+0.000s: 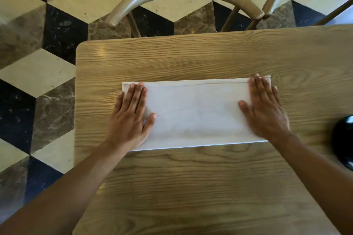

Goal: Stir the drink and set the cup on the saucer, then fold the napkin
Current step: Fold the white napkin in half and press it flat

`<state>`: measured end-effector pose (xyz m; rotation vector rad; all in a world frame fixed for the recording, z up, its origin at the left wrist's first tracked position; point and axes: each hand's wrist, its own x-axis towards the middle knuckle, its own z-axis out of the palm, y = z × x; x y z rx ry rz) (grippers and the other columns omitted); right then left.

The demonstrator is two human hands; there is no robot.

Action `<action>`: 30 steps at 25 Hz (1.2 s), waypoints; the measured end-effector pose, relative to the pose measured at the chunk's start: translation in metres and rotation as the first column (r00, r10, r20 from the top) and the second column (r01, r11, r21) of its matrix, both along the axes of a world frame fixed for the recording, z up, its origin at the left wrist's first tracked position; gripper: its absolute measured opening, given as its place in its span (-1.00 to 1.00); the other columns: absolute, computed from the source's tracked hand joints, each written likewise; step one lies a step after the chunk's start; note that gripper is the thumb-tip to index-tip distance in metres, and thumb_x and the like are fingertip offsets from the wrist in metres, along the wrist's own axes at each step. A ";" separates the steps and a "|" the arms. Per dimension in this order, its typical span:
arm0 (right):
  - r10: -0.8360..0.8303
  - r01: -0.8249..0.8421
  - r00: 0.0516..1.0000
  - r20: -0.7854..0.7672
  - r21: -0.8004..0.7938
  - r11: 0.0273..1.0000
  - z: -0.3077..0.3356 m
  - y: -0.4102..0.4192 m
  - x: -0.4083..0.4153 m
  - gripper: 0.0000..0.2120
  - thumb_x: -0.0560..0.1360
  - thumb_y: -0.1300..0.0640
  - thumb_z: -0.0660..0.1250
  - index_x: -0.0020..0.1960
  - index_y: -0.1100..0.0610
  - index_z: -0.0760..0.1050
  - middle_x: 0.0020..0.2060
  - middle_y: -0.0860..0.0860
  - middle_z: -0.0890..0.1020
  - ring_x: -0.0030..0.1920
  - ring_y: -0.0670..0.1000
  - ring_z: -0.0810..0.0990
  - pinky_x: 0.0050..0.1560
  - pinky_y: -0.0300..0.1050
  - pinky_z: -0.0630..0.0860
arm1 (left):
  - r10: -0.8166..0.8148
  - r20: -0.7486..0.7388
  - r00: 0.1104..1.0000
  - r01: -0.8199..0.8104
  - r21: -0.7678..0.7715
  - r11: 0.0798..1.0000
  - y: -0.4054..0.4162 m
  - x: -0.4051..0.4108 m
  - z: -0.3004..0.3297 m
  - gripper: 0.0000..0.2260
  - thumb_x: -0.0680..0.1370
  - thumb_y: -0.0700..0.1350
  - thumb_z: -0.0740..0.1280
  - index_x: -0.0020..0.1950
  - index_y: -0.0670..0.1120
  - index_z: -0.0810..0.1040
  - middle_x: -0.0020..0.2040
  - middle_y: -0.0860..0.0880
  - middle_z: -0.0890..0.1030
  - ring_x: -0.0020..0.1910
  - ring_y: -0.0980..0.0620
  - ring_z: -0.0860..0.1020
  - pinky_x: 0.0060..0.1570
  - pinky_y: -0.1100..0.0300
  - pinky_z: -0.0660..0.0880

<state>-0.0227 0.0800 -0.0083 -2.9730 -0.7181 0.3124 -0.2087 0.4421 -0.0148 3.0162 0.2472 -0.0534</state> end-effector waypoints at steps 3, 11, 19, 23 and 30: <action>0.007 -0.007 1.000 -0.015 -0.003 1.000 -0.003 -0.009 0.006 -0.24 0.62 -0.29 -0.10 0.66 0.14 -0.07 0.66 0.06 -0.03 0.65 0.02 -0.10 0.63 0.07 -0.08 | -0.006 -0.005 1.000 0.006 0.003 1.000 0.000 -0.001 -0.002 -0.32 0.66 0.22 0.00 0.67 -0.19 0.10 0.69 -0.12 0.07 0.68 -0.11 0.03 0.62 -0.17 0.06; -0.094 0.104 0.994 -0.064 0.177 0.979 0.029 0.080 -0.052 -0.29 0.66 -0.20 -0.16 0.65 0.24 -0.05 0.65 0.12 -0.04 0.65 0.10 -0.13 0.61 0.13 -0.25 | 0.015 0.104 0.994 0.000 -0.143 0.990 -0.007 -0.017 0.018 -0.41 0.72 0.09 0.02 0.63 -0.27 0.14 0.67 -0.20 0.10 0.68 -0.16 0.04 0.63 -0.18 0.03; 0.215 -0.173 0.965 -0.148 0.256 0.951 0.019 0.225 -0.163 -0.39 0.69 -0.09 -0.04 0.64 0.21 0.05 0.65 0.14 0.03 0.65 0.10 -0.13 0.63 0.10 -0.19 | 0.000 -0.042 0.999 -0.001 -0.029 1.000 -0.019 -0.054 0.004 -0.37 0.66 0.05 0.00 0.66 -0.25 0.02 0.68 -0.21 0.03 0.68 -0.15 0.00 0.60 -0.18 0.15; 0.229 -0.197 0.961 -0.153 0.200 0.960 0.009 0.211 -0.162 -0.34 0.67 -0.17 -0.10 0.65 0.17 0.00 0.65 0.08 0.01 0.65 0.04 -0.15 0.63 0.07 -0.19 | 0.017 -0.067 0.998 -0.016 0.005 1.000 -0.022 -0.053 0.004 -0.39 0.69 0.07 -0.14 0.67 -0.24 0.00 0.69 -0.20 0.00 0.68 -0.14 -0.03 0.61 -0.19 0.10; 0.155 -0.153 0.988 -0.018 0.112 0.982 0.002 0.112 -0.114 -0.36 0.66 -0.22 0.02 0.66 -0.01 0.03 0.66 0.01 0.01 0.65 0.06 -0.07 0.62 0.16 -0.04 | 0.020 -0.099 0.995 -0.018 0.024 1.000 -0.020 -0.052 0.006 -0.32 0.66 0.13 0.03 0.67 -0.23 0.00 0.69 -0.19 0.00 0.68 -0.15 -0.03 0.59 -0.22 0.11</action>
